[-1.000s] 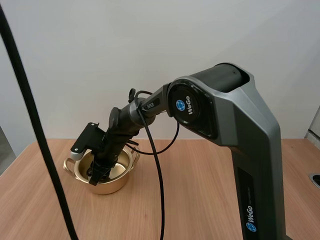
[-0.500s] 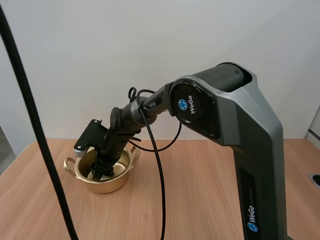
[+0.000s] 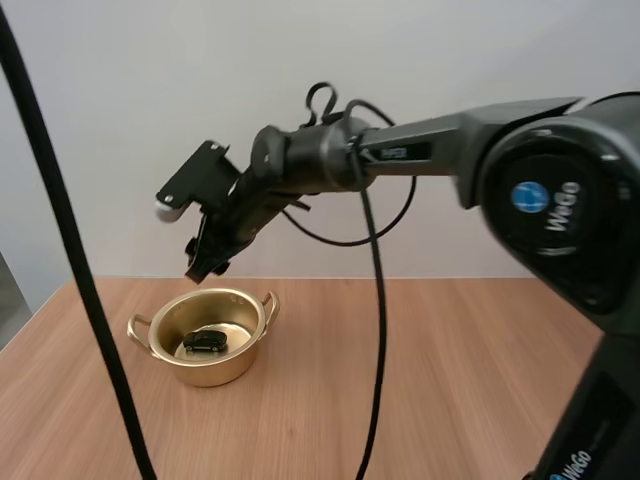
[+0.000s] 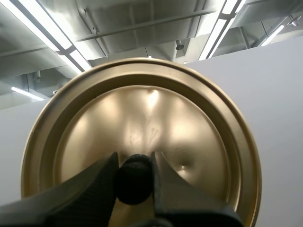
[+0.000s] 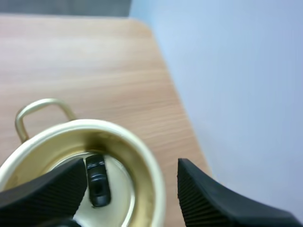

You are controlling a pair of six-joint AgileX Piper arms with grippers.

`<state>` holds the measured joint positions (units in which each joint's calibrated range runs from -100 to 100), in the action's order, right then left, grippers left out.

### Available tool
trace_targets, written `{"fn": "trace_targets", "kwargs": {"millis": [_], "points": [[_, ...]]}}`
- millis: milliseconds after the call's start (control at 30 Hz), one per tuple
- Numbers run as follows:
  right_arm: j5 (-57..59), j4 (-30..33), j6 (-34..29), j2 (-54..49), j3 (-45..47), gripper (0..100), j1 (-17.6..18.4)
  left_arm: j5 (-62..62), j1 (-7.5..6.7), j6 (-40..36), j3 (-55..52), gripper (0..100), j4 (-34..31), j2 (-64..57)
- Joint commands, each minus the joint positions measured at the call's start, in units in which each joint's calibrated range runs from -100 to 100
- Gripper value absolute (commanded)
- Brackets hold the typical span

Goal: Open the pot, put the car inside, and close it

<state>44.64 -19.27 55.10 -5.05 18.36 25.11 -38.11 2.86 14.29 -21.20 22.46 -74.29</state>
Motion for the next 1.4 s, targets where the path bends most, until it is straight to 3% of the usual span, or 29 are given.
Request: {"fn": "trace_targets", "kwargs": {"millis": [0, 233, 300, 367, 467, 600, 800, 967, 1367], "points": [[0.52, -0.01, -1.64, -7.82, -0.08, 93, -2.72, 1.10, 0.00, -0.09, -0.01, 0, 0.18, 0.02], [5.72, 0.78, -5.96, -19.10, -0.08, 92, -12.87, 1.45, 0.00, -0.09, -0.01, 0, -0.48, 0.02], [8.42, 0.93, -5.96, -22.04, -0.08, 85, -15.89, -0.24, 0.00, -0.09, -0.01, 0, -0.59, 0.02], [11.23, 0.93, -7.14, -24.84, -0.08, 59, -18.72, -4.53, 0.00, -0.09, -0.52, 0, -0.69, 0.02], [14.26, 0.90, -8.67, -28.66, -0.08, 0, -21.89, -11.92, 0.00, -0.64, -3.84, 0, -0.55, 0.02], [14.66, 0.78, -10.40, -33.97, -0.08, 0, -23.69, -17.18, 0.00, -1.10, -10.54, 0, -1.49, 0.02], [14.77, 1.15, -11.81, -42.12, -0.08, 0, -23.71, -14.57, 0.00, -1.10, -24.18, 0, -10.46, 1.43], [19.26, 2.31, -14.36, -47.16, -0.08, 0, -23.71, -14.27, 0.00, -0.57, -32.38, 0, -11.44, 7.12], [22.81, 10.57, -17.52, -50.99, -0.08, 0, -23.71, -13.97, 0.00, -3.76, -36.70, 0, -12.01, 29.54]]}}
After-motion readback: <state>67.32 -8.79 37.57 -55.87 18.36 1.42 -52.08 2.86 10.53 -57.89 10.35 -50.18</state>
